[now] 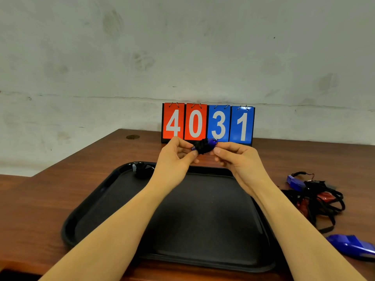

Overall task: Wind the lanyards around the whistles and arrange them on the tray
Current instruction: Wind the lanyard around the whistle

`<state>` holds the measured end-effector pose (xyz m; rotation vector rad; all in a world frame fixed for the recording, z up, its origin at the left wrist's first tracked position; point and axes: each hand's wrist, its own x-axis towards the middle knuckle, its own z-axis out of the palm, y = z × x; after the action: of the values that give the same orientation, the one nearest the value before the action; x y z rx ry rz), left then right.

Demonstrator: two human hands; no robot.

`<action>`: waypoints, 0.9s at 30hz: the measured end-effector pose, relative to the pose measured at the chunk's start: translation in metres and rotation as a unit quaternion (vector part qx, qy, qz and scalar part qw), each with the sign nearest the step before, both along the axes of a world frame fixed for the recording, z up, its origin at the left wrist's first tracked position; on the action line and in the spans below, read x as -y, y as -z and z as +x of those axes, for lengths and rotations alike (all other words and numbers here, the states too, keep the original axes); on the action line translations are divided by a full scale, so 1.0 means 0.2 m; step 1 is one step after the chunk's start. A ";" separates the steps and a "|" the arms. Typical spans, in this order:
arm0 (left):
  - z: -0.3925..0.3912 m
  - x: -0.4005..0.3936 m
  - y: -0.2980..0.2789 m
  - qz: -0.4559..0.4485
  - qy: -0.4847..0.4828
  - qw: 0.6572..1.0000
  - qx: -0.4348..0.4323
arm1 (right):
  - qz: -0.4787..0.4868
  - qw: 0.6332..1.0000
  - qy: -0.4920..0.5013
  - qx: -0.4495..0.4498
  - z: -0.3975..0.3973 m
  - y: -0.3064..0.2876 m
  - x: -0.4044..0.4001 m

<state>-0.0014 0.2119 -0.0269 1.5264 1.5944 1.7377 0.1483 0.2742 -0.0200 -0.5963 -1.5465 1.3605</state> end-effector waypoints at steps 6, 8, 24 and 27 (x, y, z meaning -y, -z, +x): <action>0.01 0.00 0.02 -0.004 -0.041 0.995 -0.087 | -0.004 1.000 0.023 -0.002 -0.02 0.01 0.02; 0.01 0.00 0.03 -0.010 -0.042 0.993 -0.106 | -0.003 0.999 0.033 0.004 -0.03 0.01 0.02; 0.02 0.01 0.02 -0.009 0.064 0.991 -0.121 | 0.007 0.999 -0.033 0.019 0.00 -0.01 0.03; 0.01 0.01 0.03 -0.008 0.038 0.988 -0.151 | -0.001 1.000 0.003 0.028 -0.01 0.00 0.02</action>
<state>0.0004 0.2105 -0.0330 1.8901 1.6562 1.5031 0.1463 0.2700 -0.0198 -0.6450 -1.5866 1.3518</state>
